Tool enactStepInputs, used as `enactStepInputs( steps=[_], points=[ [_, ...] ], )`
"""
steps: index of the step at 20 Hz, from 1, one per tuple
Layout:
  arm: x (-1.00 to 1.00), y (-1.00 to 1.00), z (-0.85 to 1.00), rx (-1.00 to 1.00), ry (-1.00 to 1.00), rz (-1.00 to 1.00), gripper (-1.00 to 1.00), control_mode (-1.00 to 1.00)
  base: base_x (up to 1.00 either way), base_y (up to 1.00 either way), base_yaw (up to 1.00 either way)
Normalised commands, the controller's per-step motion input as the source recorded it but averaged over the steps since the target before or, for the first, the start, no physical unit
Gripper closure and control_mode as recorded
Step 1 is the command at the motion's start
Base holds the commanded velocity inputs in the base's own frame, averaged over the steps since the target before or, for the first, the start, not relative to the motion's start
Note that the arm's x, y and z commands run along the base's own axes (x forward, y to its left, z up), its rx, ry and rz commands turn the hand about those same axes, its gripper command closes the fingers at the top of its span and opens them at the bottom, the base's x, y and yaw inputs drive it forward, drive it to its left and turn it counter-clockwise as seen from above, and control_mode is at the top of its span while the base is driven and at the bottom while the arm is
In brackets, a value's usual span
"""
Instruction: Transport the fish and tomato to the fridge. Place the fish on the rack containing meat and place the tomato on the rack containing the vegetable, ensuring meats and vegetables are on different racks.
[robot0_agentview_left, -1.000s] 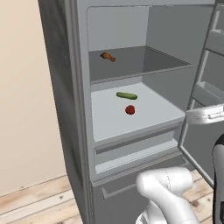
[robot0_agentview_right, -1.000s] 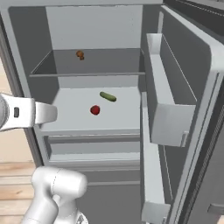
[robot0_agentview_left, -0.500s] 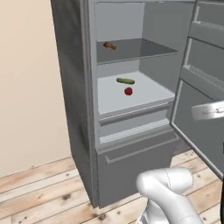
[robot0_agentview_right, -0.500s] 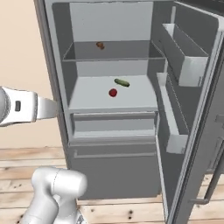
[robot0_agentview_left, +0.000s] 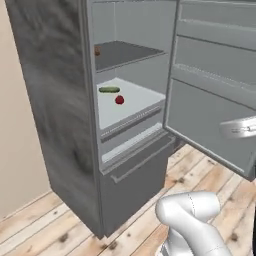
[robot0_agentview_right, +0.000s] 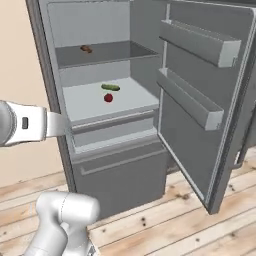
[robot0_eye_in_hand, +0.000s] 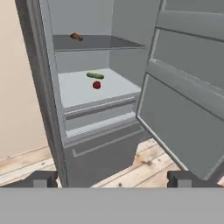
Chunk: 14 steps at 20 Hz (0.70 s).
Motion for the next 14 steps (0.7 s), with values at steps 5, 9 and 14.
enactStepInputs(
  steps=[5, 9, 14],
  points=[
    [0.0, 0.0, 0.0, 0.0, 0.0, 0.0, -1.0, 1.0, 0.06, 0.32, -0.94],
    [0.0, 0.0, 0.0, 0.0, 0.0, 0.0, -1.0, 1.0, 0.02, 0.41, -0.9],
    [0.0, 0.0, 0.0, 0.0, 0.0, 0.0, -1.0, 1.0, 0.0, 0.42, -0.88]
  ],
)
